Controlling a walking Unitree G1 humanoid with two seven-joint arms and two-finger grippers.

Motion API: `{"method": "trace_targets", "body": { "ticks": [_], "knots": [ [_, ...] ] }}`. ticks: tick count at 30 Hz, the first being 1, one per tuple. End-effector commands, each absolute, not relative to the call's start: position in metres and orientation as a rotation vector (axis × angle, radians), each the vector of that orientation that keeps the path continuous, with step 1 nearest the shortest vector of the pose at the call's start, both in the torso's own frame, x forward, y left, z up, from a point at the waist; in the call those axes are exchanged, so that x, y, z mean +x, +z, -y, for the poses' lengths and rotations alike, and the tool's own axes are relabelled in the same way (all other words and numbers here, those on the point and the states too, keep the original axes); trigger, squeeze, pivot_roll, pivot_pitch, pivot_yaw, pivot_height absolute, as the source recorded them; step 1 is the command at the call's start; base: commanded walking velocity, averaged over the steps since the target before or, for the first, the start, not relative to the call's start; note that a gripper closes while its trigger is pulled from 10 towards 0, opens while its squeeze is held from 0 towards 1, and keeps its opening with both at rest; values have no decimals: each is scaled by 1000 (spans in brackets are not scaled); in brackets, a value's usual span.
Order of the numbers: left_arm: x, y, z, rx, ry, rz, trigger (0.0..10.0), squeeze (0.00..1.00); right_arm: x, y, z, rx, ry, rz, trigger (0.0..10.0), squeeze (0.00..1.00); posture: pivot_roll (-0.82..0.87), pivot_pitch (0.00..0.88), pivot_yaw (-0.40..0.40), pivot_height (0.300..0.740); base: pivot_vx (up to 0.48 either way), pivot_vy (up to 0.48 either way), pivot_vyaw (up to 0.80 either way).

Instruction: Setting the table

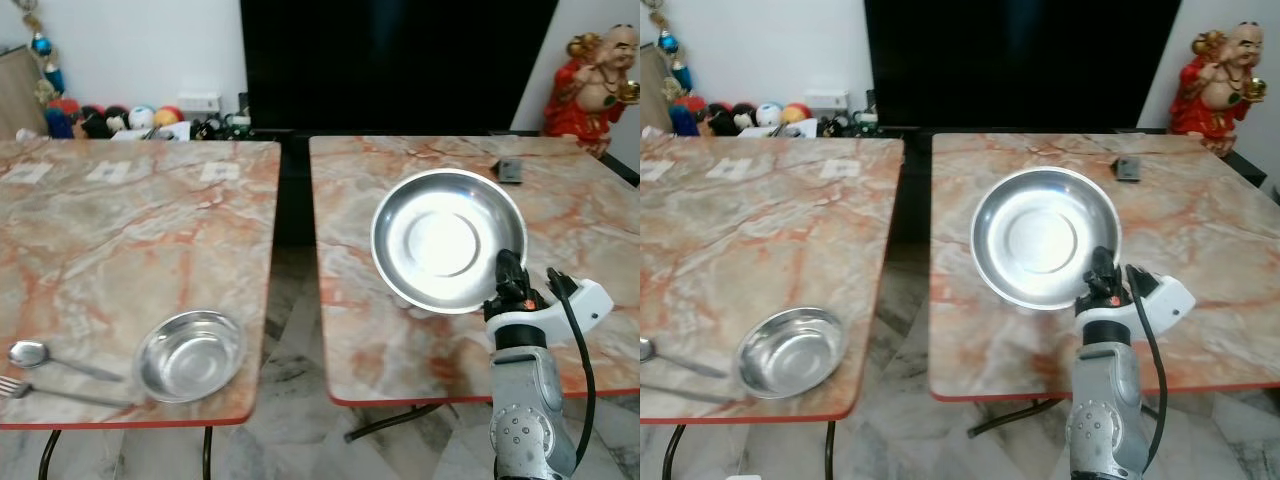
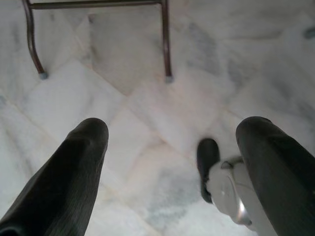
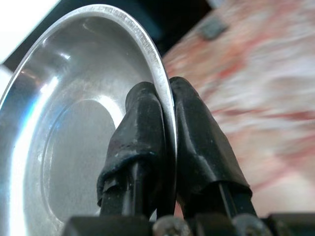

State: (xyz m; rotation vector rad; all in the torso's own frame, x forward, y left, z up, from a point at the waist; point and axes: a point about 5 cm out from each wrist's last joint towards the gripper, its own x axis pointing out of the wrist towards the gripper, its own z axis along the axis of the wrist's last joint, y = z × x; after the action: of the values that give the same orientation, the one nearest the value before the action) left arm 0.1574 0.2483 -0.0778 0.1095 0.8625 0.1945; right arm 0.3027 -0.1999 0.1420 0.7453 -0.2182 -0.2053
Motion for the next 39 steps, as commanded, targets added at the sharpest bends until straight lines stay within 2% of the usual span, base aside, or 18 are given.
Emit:
{"method": "trace_targets", "body": {
  "ticks": [1, 16, 23, 27, 31, 39],
  "knots": [
    [150, -82, -247, 100, 191, -896, 10000, 0, 302, 142, 213, 754, -275, 239, 10000, 0, -35, 0, -6, 740, 0, -319, 0],
    [139, -86, -253, 96, 205, -949, 10000, 0, 303, 129, 230, 759, -420, 205, 10000, 0, -30, 0, -6, 740, 0, -314, 0],
    [135, -87, -254, 87, 212, -972, 10000, 0, 308, 121, 241, 765, -518, 176, 10000, 0, -31, 0, -4, 740, 0, 0, 0],
    [133, -88, -255, 86, 212, -983, 10000, 0, 317, 112, 244, 839, -570, 137, 10000, 0, -25, 0, -1, 740, 0, 0, 0],
    [132, -88, -256, 85, 214, -988, 10000, 0, 322, 110, 243, 823, -580, 115, 10000, 0, -22, 0, 1, 740, 0, 0, 0],
    [130, -88, -258, 85, 222, -1000, 10000, 0, 342, 104, 223, 821, -530, 41, 10000, 0, -10, 0, 4, 740, 0, 0, 0]
  ]
}}
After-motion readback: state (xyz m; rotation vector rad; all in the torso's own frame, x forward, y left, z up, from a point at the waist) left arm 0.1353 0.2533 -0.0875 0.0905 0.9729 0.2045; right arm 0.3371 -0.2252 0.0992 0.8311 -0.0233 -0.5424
